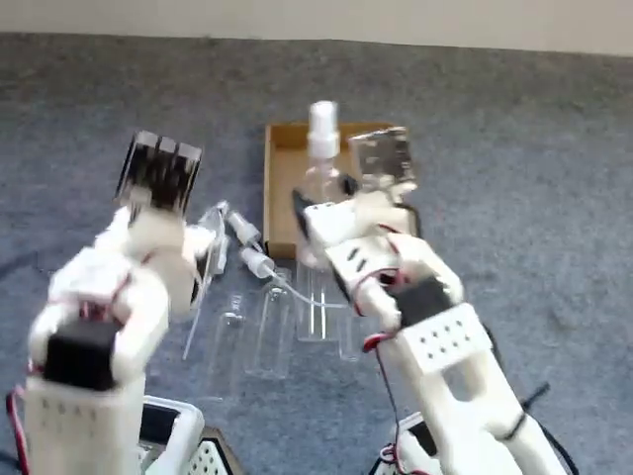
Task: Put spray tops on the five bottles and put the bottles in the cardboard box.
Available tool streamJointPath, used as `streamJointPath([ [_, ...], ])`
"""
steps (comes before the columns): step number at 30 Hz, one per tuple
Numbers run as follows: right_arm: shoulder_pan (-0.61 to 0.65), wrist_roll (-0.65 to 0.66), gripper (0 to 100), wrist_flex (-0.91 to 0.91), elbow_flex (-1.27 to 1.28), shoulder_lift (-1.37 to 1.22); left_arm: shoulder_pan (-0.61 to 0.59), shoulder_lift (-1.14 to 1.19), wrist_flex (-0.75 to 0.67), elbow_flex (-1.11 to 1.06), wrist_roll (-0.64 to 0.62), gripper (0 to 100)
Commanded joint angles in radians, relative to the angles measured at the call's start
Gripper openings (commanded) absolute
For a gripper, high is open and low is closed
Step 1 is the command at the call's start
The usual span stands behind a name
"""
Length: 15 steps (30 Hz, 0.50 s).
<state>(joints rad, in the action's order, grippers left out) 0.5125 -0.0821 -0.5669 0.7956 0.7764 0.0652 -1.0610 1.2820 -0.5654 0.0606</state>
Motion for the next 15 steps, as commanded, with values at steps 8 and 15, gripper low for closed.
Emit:
streamJointPath([
  [8,0.116,-0.021,0.5,0.042,-0.252,-0.223,0.008,-0.36,-0.233,-0.513,0.005,25],
  [15,0.127,-0.025,0.5,-0.033,-0.437,-0.403,0.091,-0.361,-0.227,-0.536,0.003,25],
])
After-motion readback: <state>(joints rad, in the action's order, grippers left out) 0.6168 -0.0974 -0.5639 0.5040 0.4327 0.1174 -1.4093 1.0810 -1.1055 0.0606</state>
